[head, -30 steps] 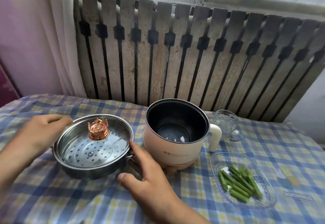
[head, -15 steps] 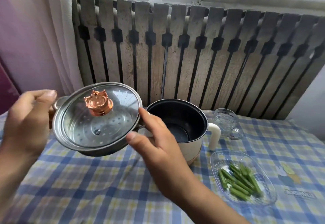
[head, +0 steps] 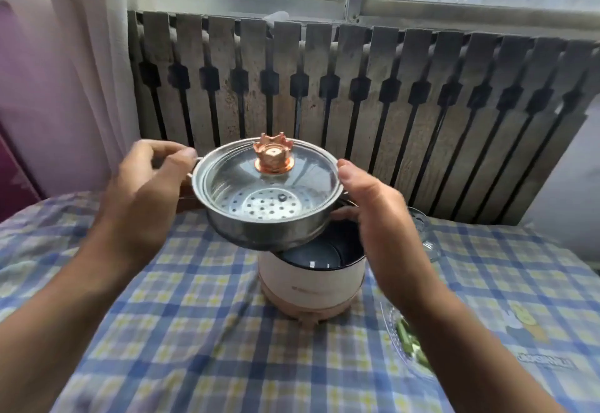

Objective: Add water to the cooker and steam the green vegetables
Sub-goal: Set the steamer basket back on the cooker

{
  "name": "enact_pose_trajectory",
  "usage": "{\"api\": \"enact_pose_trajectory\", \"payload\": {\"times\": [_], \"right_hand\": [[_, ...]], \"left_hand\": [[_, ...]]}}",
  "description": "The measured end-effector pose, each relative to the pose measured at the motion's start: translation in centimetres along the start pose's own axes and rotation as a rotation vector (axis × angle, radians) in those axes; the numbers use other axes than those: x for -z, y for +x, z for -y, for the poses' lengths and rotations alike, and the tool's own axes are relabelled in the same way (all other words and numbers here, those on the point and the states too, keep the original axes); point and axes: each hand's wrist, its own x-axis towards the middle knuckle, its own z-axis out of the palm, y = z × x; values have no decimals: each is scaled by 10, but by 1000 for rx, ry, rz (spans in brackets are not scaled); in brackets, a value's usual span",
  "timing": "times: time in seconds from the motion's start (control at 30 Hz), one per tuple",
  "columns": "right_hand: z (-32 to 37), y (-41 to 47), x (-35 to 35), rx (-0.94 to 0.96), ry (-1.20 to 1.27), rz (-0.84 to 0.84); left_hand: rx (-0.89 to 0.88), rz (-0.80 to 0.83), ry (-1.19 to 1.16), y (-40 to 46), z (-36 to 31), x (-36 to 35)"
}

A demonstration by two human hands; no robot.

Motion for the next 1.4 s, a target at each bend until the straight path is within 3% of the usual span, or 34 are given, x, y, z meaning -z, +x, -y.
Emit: {"api": "enact_pose_trajectory", "payload": {"times": [0.2,0.8,1.1,1.23,1.3,1.4], "right_hand": [[-15,9,32,71,85,-8],[-48,-6,43,-65,115,-106],[-47,-12,39,-182,-51,-195],[-45,-12,40,-186,-125,-195],[-44,-10,42,-192,-182,-204],[-46,-4,53,-248,-247,-253]], "left_hand": [[35,100,-7,0,2,-34],[110,172,-7,-27,27,-57],[91,173,118,-35,23,-54],[166,210,93,-33,12,-54],[177,226,164,-30,6,-53],[53,158,398,-27,-3,-51]]}}
